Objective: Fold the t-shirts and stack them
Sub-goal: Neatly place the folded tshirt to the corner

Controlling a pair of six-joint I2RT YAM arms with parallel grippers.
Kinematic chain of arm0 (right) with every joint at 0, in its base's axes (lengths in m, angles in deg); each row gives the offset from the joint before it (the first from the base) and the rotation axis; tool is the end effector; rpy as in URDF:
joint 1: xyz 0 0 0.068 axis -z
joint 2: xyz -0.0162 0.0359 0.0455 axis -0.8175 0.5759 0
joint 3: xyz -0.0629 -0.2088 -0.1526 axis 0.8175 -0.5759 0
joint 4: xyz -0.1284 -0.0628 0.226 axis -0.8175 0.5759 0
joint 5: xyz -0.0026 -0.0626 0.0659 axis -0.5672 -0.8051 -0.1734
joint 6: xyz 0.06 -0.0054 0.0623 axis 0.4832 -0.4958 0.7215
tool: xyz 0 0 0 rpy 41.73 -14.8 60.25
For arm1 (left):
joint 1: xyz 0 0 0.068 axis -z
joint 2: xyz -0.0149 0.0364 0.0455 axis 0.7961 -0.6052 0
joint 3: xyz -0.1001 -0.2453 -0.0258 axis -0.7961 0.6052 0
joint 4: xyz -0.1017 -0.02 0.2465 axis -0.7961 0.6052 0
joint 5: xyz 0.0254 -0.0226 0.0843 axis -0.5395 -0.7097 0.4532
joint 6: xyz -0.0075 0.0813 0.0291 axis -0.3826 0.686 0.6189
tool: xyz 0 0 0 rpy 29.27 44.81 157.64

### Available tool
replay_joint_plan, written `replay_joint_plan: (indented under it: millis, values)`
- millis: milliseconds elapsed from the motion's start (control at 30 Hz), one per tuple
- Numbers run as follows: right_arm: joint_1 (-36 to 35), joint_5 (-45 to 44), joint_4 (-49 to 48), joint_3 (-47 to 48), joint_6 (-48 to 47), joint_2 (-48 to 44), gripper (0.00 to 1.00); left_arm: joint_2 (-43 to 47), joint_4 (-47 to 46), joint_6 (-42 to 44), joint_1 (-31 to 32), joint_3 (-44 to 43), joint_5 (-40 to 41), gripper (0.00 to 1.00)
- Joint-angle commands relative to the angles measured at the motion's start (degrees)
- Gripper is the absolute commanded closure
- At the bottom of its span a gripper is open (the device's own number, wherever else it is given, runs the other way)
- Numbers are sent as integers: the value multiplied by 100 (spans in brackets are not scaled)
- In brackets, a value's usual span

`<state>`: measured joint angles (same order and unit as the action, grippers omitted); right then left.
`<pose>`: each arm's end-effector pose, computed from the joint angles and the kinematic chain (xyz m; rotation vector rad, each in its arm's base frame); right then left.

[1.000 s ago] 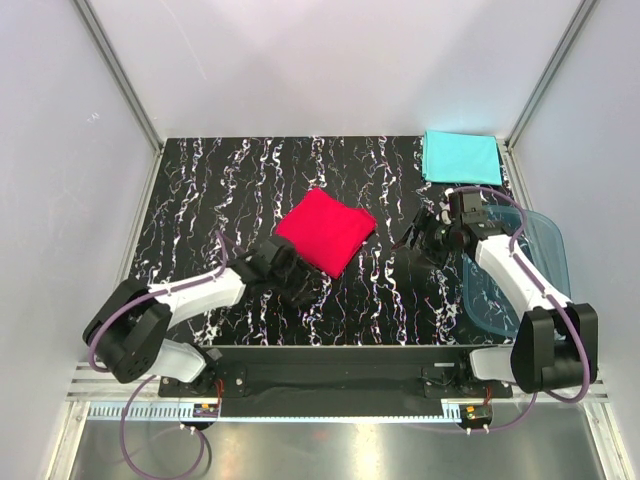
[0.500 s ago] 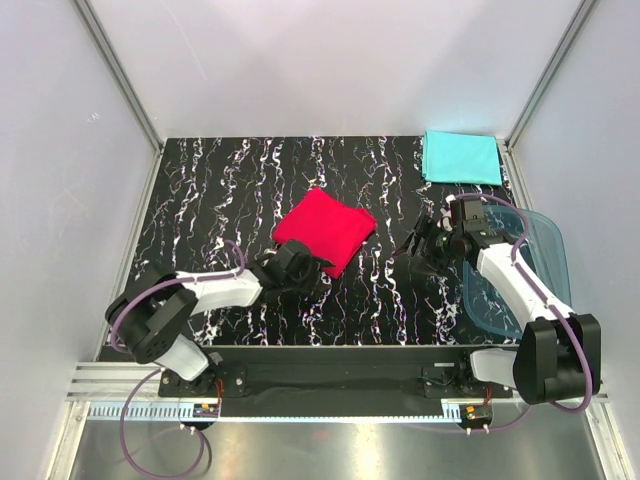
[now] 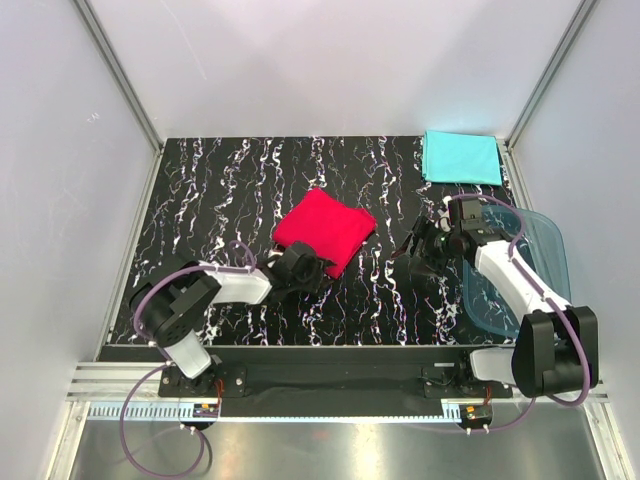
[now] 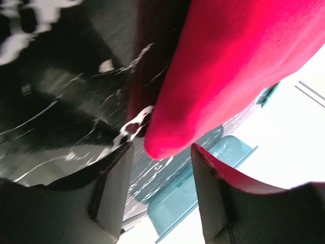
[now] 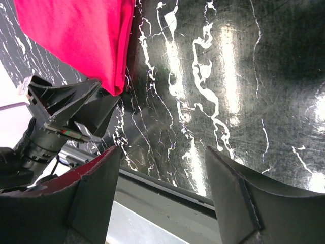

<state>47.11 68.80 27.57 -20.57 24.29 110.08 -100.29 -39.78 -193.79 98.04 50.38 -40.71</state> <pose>0.2690 0.0702 0.1865 0.3747 2.6293 0.8270 0.2370 -0.2291 0.0816 -1.5627 2.2488 -1.0123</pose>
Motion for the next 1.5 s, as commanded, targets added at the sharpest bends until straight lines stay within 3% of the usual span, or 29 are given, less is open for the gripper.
replay_joint_plan:
  millis: [0,233,333,500,700,1067,1467]
  values:
    - [-10,169,-188,88,-94,86,25,-301,-366,93,-1,-122,207,46]
    - [-18,388,-416,158,20,376,25,-416,-620,84,-1,-114,144,56]
    - [-18,607,-670,194,99,727,24,-337,-778,84,-28,-26,145,69]
    - [-18,1213,-2040,106,887,1369,21,-161,-920,215,-98,10,31,88]
    - [-53,1741,-3640,220,1907,2107,17,164,-929,339,-326,-52,-172,100]
    - [-414,1839,-5196,519,3034,3144,17,621,-911,234,-362,-228,-365,100]
    - [-634,1259,-4952,238,3246,3181,19,850,-955,198,-493,-272,-497,100]
